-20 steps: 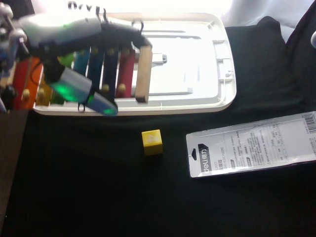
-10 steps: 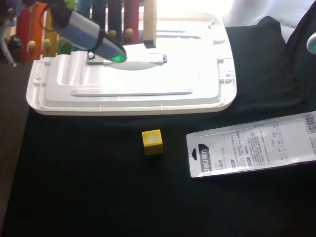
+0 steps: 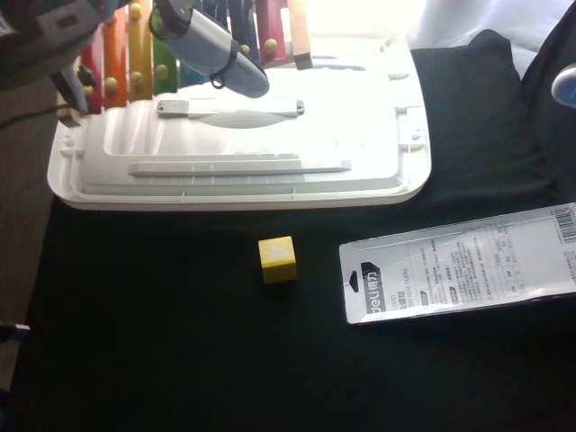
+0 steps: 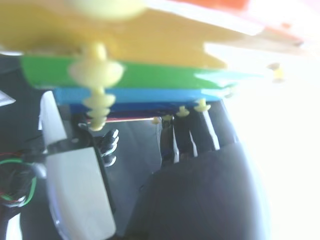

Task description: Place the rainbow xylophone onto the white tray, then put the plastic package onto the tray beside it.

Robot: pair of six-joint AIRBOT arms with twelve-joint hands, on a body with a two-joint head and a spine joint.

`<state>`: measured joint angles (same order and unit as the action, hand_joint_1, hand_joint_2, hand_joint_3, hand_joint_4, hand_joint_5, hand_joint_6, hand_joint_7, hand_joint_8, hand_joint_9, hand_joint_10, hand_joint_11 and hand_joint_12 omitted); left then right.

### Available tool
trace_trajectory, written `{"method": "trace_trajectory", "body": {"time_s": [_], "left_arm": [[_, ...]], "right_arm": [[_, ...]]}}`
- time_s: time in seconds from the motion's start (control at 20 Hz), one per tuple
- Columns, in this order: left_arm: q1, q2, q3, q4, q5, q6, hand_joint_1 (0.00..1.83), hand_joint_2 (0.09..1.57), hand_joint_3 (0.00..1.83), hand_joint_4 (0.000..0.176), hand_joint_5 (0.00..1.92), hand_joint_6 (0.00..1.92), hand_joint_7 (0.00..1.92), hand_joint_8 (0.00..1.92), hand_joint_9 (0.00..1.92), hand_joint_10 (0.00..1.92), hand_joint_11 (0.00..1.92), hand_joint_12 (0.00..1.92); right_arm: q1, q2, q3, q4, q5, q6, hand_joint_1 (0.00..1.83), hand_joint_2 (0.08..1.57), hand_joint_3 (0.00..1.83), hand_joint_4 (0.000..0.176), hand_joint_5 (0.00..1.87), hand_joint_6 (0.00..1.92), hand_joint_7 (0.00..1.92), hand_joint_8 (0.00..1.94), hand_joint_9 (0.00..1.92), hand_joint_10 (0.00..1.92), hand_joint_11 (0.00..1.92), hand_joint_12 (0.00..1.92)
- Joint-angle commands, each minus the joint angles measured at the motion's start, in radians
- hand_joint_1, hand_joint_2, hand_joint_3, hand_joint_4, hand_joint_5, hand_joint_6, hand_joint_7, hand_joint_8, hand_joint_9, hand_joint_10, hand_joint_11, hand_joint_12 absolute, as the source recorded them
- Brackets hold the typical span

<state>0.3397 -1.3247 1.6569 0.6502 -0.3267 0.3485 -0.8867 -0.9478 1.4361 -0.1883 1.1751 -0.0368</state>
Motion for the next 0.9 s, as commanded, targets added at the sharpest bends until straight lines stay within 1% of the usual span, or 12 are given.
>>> {"method": "trace_trajectory", "body": {"time_s": [0.0, 0.05, 0.1, 0.15, 0.2, 0.25, 0.45, 0.5, 0.6, 0.65, 0.7, 0.85], "left_arm": [[-0.005, -0.009, 0.009, -0.034, -0.079, -0.002, 1.19, 1.21, 0.0, 0.0, 0.68, 1.34, 0.88, 1.22, 0.8, 0.72, 0.62, 1.12], [0.001, -0.024, 0.026, -0.043, -0.076, -0.002, 1.19, 1.21, 0.0, 0.0, 0.68, 1.34, 0.88, 1.22, 0.8, 0.72, 0.62, 1.12], [0.011, -0.04, 0.043, -0.056, -0.075, -0.002, 1.35, 1.18, 0.0, 0.0, 0.68, 1.3, 0.87, 1.28, 0.85, 1.21, 0.62, 1.12], [0.021, -0.052, 0.059, -0.065, -0.075, -0.007, 1.45, 1.15, 0.0, 0.0, 0.61, 0.94, 0.82, 1.29, 0.84, 1.22, 0.59, 1.08], [0.035, -0.071, 0.083, -0.065, -0.075, -0.03, 1.47, 1.15, 0.0, 0.0, 0.62, 0.76, 0.8, 1.3, 0.83, 1.23, 0.59, 1.05], [0.042, -0.079, 0.094, -0.065, -0.075, -0.042, 1.47, 1.14, 0.0, 0.0, 0.66, 0.65, 0.8, 1.28, 0.84, 1.23, 0.62, 1.05], [0.075, -0.106, 0.13, -0.065, -0.085, -0.085, 1.46, 1.14, 0.0, 0.0, 0.65, 0.55, 0.8, 1.27, 0.84, 1.14, 0.61, 0.98], [0.08, -0.109, 0.134, -0.065, -0.086, -0.093, 1.47, 1.16, 0.0, 0.0, 0.64, 0.54, 0.74, 1.32, 0.84, 1.26, 0.59, 1.04], [0.09, -0.12, 0.15, -0.066, -0.089, -0.112, 1.47, 1.17, 0.0, 0.0, 0.63, 0.55, 0.73, 1.35, 0.83, 1.29, 0.58, 1.07], [0.093, -0.123, 0.155, -0.066, -0.091, -0.12, 1.36, 1.16, 0.0, 0.0, 0.63, 0.54, 0.82, 1.26, 0.72, 0.93, 0.6, 1.07], [0.095, -0.126, 0.158, -0.068, -0.091, -0.12, 1.34, 1.16, 0.0, 0.0, 0.64, 0.53, 0.84, 1.23, 0.72, 0.73, 0.57, 1.05], [0.101, -0.135, 0.163, -0.071, -0.091, -0.121, 1.34, 1.15, 0.0, 0.0, 0.66, 0.47, 0.86, 1.21, 0.79, 0.55, 0.66, 0.97]], "right_arm": [[0.019, -0.002, 0.006, 0.056, 0.11, 0.008, 0.56, 0.96, 0.0, 0.049, 0.11, 0.0, 0.28, 0.01, 0.27, 0.01, 0.01, 0.61], [0.021, -0.002, 0.006, 0.054, 0.11, 0.008, 0.56, 0.96, 0.0, 0.049, 0.11, 0.0, 0.28, 0.01, 0.27, 0.01, 0.01, 0.61], [0.025, -0.003, 0.006, 0.052, 0.11, 0.008, 0.57, 0.96, 0.0, 0.052, 0.12, 0.0, 0.28, 0.0, 0.26, 0.0, 0.01, 0.61], [0.027, -0.004, 0.007, 0.05, 0.111, 0.008, 0.59, 0.95, 0.0, 0.061, 0.12, 0.01, 0.28, 0.0, 0.26, 0.0, 0.02, 0.61], [0.029, -0.004, 0.007, 0.047, 0.111, 0.008, 0.6, 0.94, 0.0, 0.063, 0.13, 0.01, 0.29, 0.01, 0.27, 0.0, 0.03, 0.61], [0.029, -0.004, 0.007, 0.047, 0.111, 0.008, 0.6, 0.94, 0.0, 0.057, 0.12, 0.0, 0.3, 0.01, 0.28, 0.01, 0.05, 0.61], [0.031, -0.004, 0.007, 0.044, 0.113, 0.008, 0.6, 0.93, 0.0, 0.053, 0.13, 0.0, 0.31, 0.01, 0.3, 0.01, 0.08, 0.62], [0.031, -0.004, 0.007, 0.044, 0.113, 0.008, 0.61, 0.92, 0.0, 0.055, 0.14, 0.0, 0.31, 0.01, 0.3, 0.01, 0.07, 0.61], [0.032, -0.004, 0.007, 0.044, 0.114, 0.008, 0.6, 0.89, 0.0, 0.056, 0.14, 0.0, 0.31, 0.0, 0.3, 0.0, 0.07, 0.59], [0.032, -0.004, 0.006, 0.043, 0.115, 0.008, 0.61, 0.88, 0.0, 0.059, 0.13, 0.0, 0.31, 0.0, 0.31, 0.0, 0.08, 0.59], [0.032, -0.004, 0.006, 0.043, 0.115, 0.008, 0.61, 0.87, 0.0, 0.062, 0.14, 0.0, 0.32, 0.0, 0.31, 0.0, 0.08, 0.59], [0.033, -0.004, 0.006, 0.043, 0.117, 0.008, 0.62, 0.88, 0.0, 0.053, 0.14, 0.0, 0.33, 0.01, 0.32, 0.01, 0.11, 0.59]]}}
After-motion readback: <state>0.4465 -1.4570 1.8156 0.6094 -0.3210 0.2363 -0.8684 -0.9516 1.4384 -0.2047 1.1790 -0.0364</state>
